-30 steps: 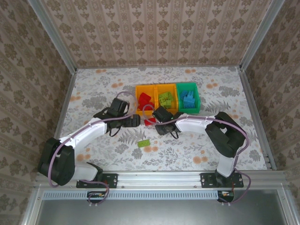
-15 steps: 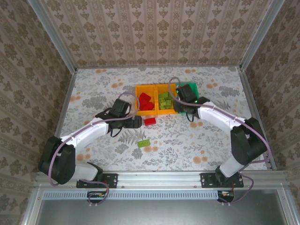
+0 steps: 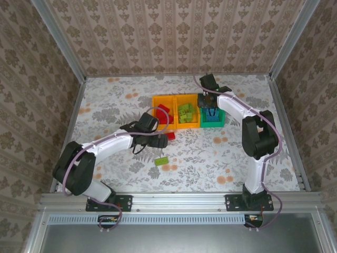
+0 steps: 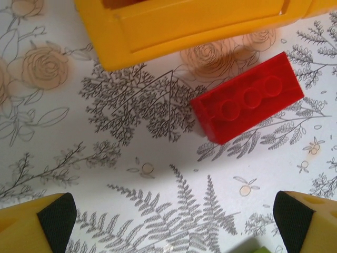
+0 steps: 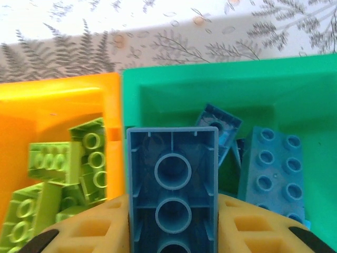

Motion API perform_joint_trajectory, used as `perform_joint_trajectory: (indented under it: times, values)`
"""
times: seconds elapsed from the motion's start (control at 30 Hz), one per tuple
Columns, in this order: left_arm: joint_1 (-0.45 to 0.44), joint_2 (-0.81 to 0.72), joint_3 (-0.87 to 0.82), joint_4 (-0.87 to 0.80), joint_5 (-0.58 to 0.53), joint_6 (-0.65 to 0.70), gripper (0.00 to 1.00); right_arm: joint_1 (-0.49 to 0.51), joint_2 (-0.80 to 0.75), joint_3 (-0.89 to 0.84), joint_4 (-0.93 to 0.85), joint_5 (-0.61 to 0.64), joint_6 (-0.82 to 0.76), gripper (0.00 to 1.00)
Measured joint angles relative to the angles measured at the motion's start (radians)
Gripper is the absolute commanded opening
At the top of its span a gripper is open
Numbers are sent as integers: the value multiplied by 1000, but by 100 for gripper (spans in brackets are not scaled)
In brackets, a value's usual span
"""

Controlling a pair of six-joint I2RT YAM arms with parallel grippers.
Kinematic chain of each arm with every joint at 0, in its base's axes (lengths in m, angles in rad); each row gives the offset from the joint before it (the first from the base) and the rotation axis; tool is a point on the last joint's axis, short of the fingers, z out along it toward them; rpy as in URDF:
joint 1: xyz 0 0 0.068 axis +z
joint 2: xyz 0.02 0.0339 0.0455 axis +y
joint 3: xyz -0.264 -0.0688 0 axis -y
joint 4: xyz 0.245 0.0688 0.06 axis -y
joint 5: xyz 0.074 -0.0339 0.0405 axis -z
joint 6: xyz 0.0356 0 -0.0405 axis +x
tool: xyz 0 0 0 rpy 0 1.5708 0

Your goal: Sort the legos into containers by color

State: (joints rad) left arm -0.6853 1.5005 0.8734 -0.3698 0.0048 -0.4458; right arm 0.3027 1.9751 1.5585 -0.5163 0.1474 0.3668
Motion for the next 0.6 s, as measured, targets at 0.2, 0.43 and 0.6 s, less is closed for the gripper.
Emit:
perform_joint_trajectory:
  times: [0.2,0.43,0.6]
  values:
    - [-33,71,74,-1,-3,-11,100,-21,9,0,-39,6,5,58]
    - [-71,159,185,-35,-40,-64,100,-23,-3,-8,-40,5,5,79]
    - [-98,201,218,-64,-63,-125,100,-21,-92,-84,-16,-13,20,85]
